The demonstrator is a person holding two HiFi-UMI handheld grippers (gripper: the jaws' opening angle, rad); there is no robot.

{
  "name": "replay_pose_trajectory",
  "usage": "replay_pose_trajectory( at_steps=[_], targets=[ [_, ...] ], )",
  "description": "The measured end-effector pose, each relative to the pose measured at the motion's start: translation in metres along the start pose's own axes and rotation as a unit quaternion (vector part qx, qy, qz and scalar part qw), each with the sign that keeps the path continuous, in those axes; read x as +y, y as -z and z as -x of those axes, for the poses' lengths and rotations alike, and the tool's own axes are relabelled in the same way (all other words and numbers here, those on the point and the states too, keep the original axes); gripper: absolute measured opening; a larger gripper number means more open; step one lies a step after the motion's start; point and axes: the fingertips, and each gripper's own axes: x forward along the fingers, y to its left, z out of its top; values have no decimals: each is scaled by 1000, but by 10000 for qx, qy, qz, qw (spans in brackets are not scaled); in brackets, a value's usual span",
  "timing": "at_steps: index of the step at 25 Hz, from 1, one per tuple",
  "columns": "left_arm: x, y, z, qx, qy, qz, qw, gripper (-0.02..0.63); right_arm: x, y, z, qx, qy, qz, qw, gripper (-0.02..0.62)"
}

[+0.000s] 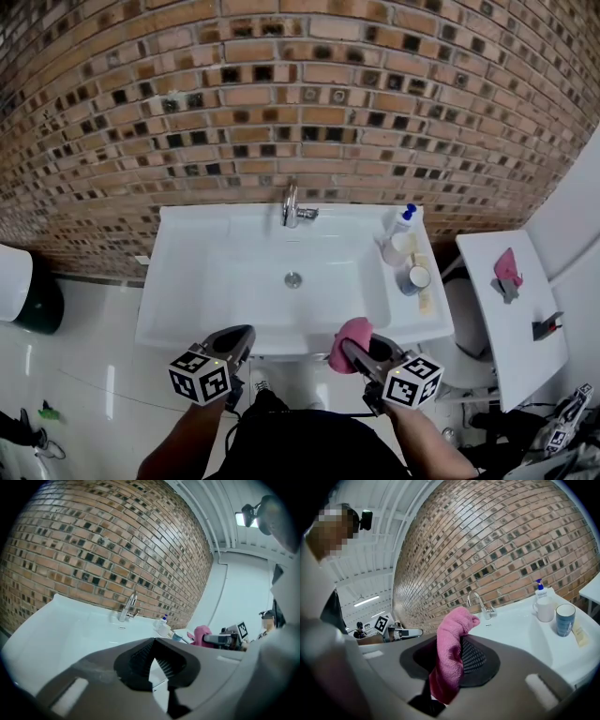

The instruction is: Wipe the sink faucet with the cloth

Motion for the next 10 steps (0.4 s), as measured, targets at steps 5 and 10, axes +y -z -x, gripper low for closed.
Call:
replay_pose_trajectory(
  at_steps=[5, 10],
  targets=[
    [4, -3, 2, 10, -45, -12, 10000, 6, 1, -3, -3, 38, -8, 22, 10000, 110],
    [4, -5, 0, 26, -42, -26, 10000, 6, 0, -6, -3, 91, -10, 69, 9999, 110]
  ],
)
